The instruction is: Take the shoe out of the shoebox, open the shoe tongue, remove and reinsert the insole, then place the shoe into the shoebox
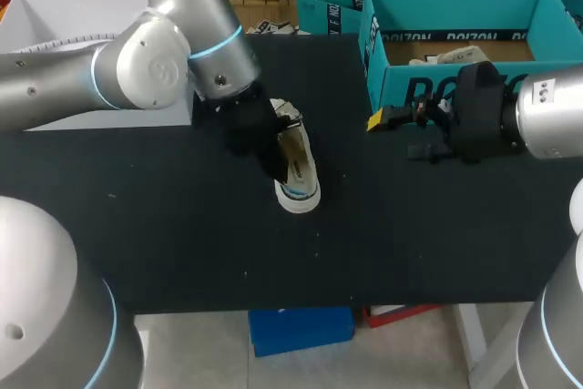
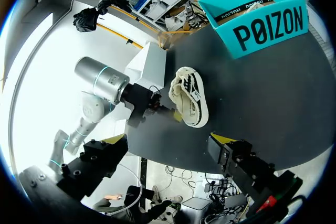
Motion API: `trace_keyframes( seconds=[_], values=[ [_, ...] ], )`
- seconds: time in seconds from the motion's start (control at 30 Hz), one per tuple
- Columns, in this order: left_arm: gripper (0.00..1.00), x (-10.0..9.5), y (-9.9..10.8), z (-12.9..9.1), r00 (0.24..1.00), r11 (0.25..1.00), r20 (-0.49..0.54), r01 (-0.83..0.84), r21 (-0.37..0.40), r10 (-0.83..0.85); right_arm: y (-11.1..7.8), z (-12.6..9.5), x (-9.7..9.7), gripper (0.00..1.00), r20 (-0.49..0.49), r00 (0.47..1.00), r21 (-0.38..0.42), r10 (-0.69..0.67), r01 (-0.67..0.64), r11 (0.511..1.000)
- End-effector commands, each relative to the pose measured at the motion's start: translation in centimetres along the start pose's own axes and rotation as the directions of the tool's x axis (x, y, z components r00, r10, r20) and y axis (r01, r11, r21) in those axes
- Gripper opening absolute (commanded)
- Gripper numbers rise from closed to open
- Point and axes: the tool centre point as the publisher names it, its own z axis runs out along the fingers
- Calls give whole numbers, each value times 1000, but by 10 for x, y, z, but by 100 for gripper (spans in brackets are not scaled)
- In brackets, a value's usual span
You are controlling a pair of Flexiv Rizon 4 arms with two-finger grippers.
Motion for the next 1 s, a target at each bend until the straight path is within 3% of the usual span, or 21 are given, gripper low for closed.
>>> trace_keyframes(
  seconds=[0.03, 0.47, 0.8, 1.0],
  values=[
    [0, -4, 13, 15, 1000, 1000, -13, -1, 4, 1, 0, 0, 0, 100, 2, 1000, -1, 0, 0, 1000],
    [0, -6, 27, 35, 996, 1000, -84, -8, 18, 9, 0, 0, 0, 100, 2, 1000, -1, 0, 0, 1000],
    [0, 5, 33, 55, 992, 999, -125, 16, 41, -11, 0, 0, 0, 100, 2, 1000, -1, 0, 0, 1000],
    [0, -1, 32, 43, 994, 1000, -107, 10, 20, -8, 0, 0, 0, 100, 2, 1000, -1, 0, 0, 1000]
  ],
)
